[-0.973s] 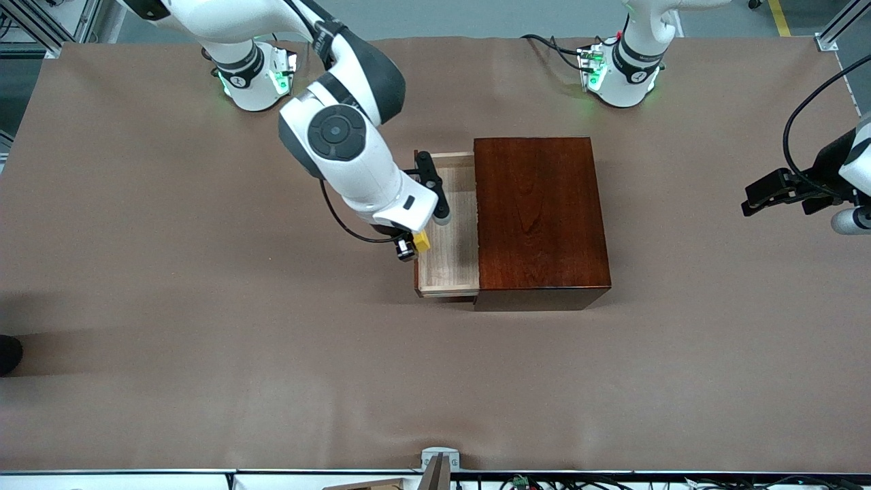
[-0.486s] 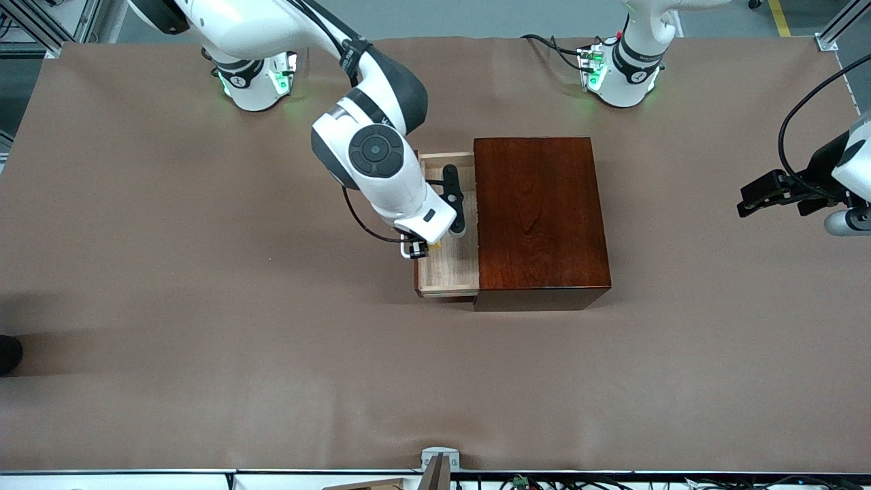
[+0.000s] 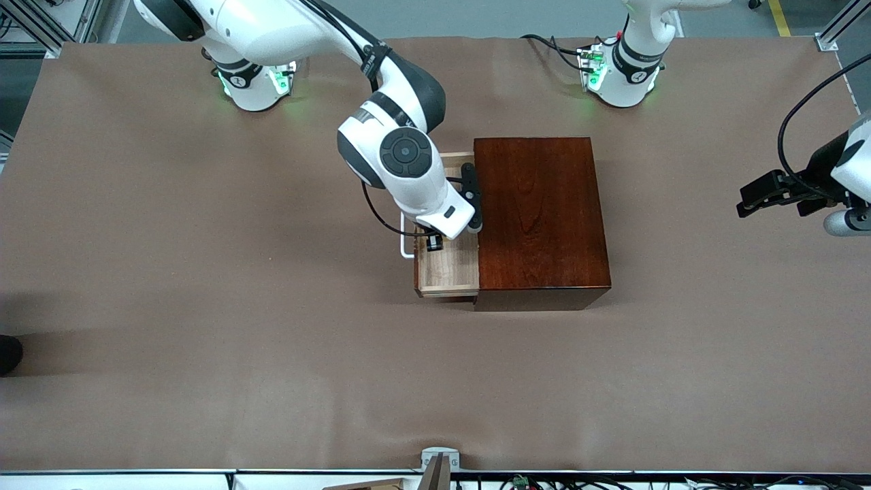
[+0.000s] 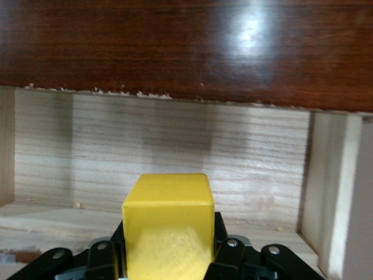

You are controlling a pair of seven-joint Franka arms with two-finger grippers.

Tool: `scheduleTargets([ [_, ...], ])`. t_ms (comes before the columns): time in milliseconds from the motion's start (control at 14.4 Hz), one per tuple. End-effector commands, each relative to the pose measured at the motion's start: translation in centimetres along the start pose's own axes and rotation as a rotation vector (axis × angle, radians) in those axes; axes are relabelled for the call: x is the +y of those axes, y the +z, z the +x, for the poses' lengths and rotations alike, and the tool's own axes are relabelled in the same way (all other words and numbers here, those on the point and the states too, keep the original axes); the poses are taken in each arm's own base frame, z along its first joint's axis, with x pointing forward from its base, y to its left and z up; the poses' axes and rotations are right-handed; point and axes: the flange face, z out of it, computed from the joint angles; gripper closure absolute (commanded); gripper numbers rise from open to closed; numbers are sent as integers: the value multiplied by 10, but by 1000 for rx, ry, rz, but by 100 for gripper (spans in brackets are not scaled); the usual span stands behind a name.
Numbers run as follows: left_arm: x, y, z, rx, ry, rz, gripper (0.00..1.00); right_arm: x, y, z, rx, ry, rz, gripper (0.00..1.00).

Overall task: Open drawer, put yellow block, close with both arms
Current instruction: 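Carry the cube over the open drawer and lower it inside with the right gripper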

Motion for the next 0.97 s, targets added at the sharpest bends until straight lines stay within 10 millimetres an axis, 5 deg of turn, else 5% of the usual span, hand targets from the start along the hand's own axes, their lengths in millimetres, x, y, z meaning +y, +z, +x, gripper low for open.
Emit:
scheduleTargets([
  [0, 1, -2, -6, 10, 2, -7, 0, 3, 9, 14, -5, 1, -25, 100],
  [486, 3, -2, -6, 8, 5, -7, 0, 0, 42, 25, -48, 6, -51, 100],
  [556, 3, -2, -6, 8, 5, -7, 0, 0, 43, 24, -51, 6, -52, 66],
  [625, 3, -2, -6, 8, 5, -7, 0, 0, 44, 24, -51, 4, -52, 10],
  [695, 3, -2, -6, 10, 5, -7, 0, -1, 44, 24, -52, 4, -52, 0],
  [903, 3, -2, -6, 8, 5, -7, 0, -2, 32, 25, -56, -4, -65, 0],
])
